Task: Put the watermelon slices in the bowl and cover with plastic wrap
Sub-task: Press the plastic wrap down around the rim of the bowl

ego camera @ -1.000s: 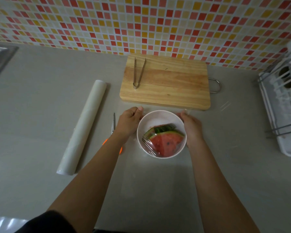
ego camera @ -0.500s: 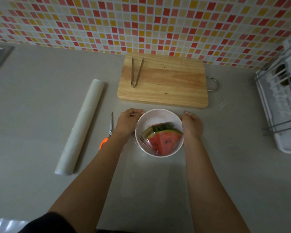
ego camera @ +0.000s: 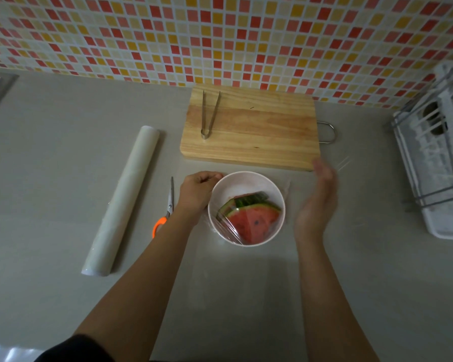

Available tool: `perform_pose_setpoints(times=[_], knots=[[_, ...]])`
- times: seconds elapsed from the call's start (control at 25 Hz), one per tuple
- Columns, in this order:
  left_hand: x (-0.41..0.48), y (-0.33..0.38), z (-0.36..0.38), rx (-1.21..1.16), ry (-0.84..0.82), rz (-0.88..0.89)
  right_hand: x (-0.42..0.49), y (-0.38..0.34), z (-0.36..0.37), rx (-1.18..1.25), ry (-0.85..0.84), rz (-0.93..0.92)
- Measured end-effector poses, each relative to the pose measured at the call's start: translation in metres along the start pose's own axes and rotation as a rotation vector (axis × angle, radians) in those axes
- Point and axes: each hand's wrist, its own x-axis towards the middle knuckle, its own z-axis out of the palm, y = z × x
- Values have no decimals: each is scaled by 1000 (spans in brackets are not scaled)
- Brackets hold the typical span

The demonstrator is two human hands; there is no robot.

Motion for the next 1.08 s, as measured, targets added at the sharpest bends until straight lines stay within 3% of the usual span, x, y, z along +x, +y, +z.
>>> perform_pose_setpoints(times=[0.08,0.16,0.4,0.64,0.72,0.96,1.08], knots=[[1,0,2,8,11,-5,-20,4,1,-45,-460,-86],[0,0,5,-1,29,0,-28,15,5,-36,-564,13],[-2,-3,11,-1,93,5,-24,19,15,104,-469,412],[-3,-1,11,33,96,4,-17,20,16,24,-420,616],[-5,0,11,53,98,19,-15,21,17,-35,-415,637],[-2,5,2,263,90,67,-17,19,18,-382,-305,461],[-7,13,-5,420,219,117,-14,15,12,-490,-304,490]])
